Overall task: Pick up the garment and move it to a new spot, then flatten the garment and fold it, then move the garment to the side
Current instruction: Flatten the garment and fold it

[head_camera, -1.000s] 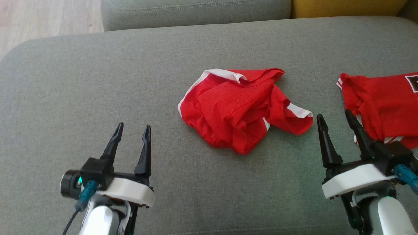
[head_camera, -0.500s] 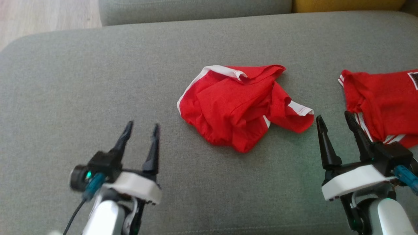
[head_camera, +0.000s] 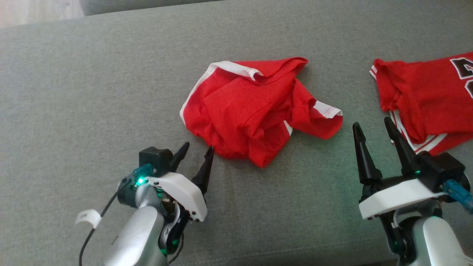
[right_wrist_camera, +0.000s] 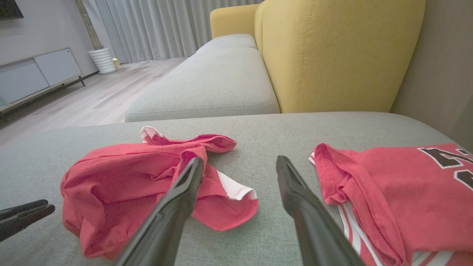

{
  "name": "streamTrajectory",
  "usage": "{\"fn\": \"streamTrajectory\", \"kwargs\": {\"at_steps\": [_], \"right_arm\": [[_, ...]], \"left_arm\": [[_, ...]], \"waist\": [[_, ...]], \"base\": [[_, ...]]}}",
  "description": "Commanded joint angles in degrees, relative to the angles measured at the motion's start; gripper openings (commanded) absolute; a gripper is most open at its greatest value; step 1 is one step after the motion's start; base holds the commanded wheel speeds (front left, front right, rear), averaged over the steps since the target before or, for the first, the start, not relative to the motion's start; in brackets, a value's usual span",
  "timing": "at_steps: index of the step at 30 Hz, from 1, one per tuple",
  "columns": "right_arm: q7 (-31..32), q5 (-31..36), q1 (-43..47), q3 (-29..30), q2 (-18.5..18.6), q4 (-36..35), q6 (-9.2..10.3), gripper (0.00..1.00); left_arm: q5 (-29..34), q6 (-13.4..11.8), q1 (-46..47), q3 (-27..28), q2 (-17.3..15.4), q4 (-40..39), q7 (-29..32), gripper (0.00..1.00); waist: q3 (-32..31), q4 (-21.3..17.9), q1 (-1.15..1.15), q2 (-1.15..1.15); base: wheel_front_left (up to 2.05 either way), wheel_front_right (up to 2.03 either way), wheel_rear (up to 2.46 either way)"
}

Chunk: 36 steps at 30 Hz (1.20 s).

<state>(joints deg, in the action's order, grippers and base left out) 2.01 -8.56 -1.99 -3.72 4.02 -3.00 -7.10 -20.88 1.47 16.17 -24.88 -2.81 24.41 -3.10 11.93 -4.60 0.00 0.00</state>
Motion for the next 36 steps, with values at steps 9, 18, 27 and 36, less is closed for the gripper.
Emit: {"fn": "streamTrajectory", "kwargs": {"at_steps": [9, 18, 27, 36], "right_arm": [[-0.89, -1.13, -2.38, -1.27, -0.48, -0.67, -0.39, 1.0], [-0.65, -2.23, -2.09, -0.97, -0.68, -0.12, -0.39, 1.0], [0.26, -3.22, 0.02, 0.65, -0.87, -0.13, -0.39, 1.0], [1.16, -4.0, 2.64, 2.19, -1.05, -0.83, -0.39, 1.0]], "left_arm": [[-12.75, -0.78, 6.45, -4.34, -0.08, 4.35, -2.45, 0.8], [-10.21, -2.47, 8.03, -7.64, -1.17, 7.18, -6.36, 0.0], [-9.09, -4.99, 0.9, -8.23, -9.01, -2.48, -1.55, 0.0], [-8.83, -9.33, -6.94, -6.05, -19.31, -14.65, 5.5, 0.0]], "waist": [[1.14, -1.55, 0.0, 0.0], [0.45, -1.09, 0.0, 0.0], [-0.93, 0.14, 0.0, 0.0], [-2.21, 1.05, 0.0, 0.0]], "base": [[0.0, 0.0, 0.0], [0.0, 0.0, 0.0], [0.0, 0.0, 0.0], [0.0, 0.0, 0.0]]}}
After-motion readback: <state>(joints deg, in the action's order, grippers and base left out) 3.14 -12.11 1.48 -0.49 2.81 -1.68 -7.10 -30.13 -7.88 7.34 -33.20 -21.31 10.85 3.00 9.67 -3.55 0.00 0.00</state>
